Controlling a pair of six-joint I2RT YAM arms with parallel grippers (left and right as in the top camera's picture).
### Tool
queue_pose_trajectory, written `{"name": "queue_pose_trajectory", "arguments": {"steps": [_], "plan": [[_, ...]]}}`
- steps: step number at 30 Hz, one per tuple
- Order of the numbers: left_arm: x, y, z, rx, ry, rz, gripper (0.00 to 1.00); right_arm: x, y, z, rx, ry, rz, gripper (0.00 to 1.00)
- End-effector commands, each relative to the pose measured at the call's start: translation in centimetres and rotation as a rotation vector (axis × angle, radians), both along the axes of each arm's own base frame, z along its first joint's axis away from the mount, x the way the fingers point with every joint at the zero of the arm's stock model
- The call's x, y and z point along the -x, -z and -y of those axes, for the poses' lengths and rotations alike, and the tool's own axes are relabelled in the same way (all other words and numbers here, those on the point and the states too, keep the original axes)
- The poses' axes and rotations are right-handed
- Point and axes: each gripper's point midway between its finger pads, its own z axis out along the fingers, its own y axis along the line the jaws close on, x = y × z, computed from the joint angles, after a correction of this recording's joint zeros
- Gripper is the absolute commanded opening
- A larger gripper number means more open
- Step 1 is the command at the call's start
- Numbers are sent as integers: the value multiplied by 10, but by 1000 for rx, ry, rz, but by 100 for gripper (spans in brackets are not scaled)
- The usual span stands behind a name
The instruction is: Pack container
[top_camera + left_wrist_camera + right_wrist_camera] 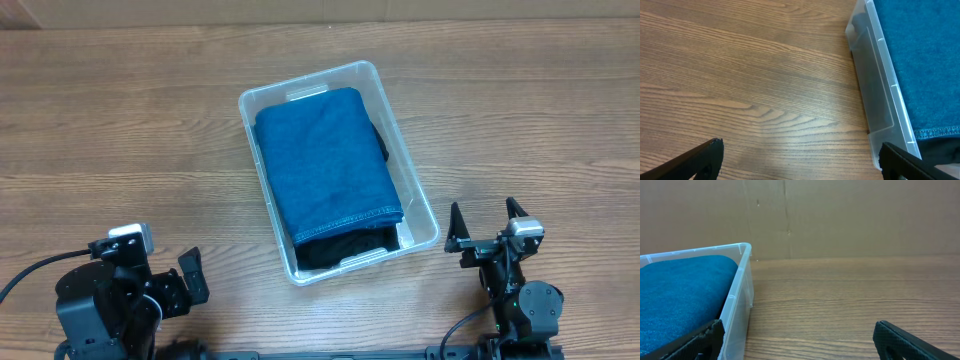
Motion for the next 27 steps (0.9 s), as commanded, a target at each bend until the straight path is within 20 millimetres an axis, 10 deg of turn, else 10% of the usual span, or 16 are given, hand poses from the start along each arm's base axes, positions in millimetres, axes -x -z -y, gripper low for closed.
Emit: {"name": "queue_pose_trajectory", "arguments": {"steps": [1,12,23,27], "plan": [[0,-1,1,-16,21,7,100,0,-1,1,4,3,10,100],[4,13,-7,-116,9,96,100,0,-1,1,4,3,10,100],[-82,6,11,-187,109,858,100,0,-1,1,4,3,10,100],[-89,47,14,-154,124,800,100,0,-1,1,4,3,10,100]]}}
